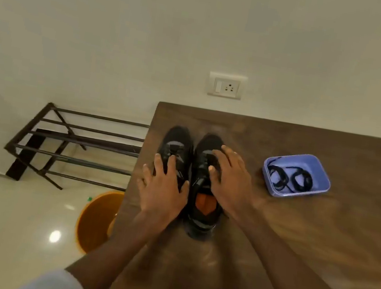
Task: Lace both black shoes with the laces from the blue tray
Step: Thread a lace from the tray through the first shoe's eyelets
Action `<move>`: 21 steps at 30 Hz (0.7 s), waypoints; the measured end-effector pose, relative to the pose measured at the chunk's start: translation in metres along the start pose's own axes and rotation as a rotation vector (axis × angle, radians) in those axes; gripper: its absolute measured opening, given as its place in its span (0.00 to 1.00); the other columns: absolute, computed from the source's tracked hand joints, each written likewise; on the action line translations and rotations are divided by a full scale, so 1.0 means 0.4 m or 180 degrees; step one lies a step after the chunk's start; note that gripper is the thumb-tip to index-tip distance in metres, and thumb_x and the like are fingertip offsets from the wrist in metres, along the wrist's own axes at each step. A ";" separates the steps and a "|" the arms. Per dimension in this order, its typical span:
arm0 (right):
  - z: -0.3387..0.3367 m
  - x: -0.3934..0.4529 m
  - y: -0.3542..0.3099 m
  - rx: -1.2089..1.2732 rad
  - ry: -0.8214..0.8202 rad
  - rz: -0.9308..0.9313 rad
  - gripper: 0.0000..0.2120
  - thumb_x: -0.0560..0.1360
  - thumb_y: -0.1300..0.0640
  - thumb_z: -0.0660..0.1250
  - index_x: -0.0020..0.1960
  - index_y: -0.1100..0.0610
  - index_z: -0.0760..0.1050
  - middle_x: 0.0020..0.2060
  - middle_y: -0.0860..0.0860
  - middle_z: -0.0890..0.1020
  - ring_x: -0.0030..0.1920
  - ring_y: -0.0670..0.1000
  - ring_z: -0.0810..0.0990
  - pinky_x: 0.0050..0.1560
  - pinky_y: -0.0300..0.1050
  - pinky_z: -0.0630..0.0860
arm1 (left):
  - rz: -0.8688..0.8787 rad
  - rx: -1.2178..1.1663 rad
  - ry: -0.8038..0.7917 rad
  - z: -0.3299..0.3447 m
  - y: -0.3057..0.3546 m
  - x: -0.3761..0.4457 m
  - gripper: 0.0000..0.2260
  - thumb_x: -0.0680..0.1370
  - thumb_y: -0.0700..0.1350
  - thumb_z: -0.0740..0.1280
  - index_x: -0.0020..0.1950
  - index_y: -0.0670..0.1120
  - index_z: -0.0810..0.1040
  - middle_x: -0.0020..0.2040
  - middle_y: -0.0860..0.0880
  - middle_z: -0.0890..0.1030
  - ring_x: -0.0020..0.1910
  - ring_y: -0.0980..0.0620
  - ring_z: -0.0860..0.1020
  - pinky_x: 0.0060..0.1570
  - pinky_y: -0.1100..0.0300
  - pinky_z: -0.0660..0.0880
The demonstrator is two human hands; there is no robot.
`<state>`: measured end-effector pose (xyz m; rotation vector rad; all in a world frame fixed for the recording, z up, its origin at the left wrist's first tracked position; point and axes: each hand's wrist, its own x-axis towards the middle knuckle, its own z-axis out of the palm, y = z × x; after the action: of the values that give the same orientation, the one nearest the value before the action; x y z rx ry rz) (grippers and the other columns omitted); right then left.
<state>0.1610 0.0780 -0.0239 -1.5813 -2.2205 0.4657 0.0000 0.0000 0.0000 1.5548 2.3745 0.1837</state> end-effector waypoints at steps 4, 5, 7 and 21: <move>0.091 -0.001 0.029 0.0710 0.0250 0.0089 0.23 0.84 0.46 0.54 0.71 0.55 0.77 0.75 0.53 0.73 0.75 0.54 0.70 0.73 0.53 0.69 | -0.0015 -0.0368 0.0233 0.073 -0.029 0.033 0.38 0.78 0.61 0.67 0.82 0.54 0.50 0.81 0.45 0.58 0.72 0.34 0.69 0.63 0.36 0.76; 0.113 -0.006 0.034 0.0805 0.0352 0.0097 0.24 0.84 0.45 0.53 0.70 0.55 0.78 0.75 0.53 0.73 0.74 0.53 0.70 0.72 0.51 0.70 | 0.0056 -0.0359 0.0274 0.082 -0.035 0.033 0.38 0.78 0.61 0.67 0.81 0.54 0.50 0.80 0.44 0.59 0.71 0.34 0.70 0.62 0.36 0.76; 0.132 -0.015 0.036 0.0860 0.0479 0.0123 0.25 0.84 0.44 0.52 0.69 0.54 0.79 0.74 0.52 0.74 0.74 0.52 0.71 0.71 0.50 0.70 | 0.0167 -0.0373 0.0282 0.089 -0.040 0.029 0.39 0.78 0.59 0.68 0.82 0.54 0.50 0.80 0.43 0.60 0.71 0.34 0.71 0.62 0.38 0.76; 0.086 -0.303 -0.068 -0.0598 0.0820 0.0793 0.17 0.84 0.47 0.51 0.59 0.56 0.74 0.57 0.53 0.75 0.55 0.58 0.75 0.55 0.59 0.73 | 0.0913 -0.1061 0.0192 0.055 -0.139 -0.184 0.31 0.71 0.54 0.80 0.65 0.51 0.65 0.66 0.48 0.69 0.60 0.45 0.78 0.60 0.50 0.78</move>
<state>0.1583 -0.0473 -0.0545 -1.9075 -1.9304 0.1103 -0.0146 -0.0910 -0.0226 1.7284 2.0193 0.6598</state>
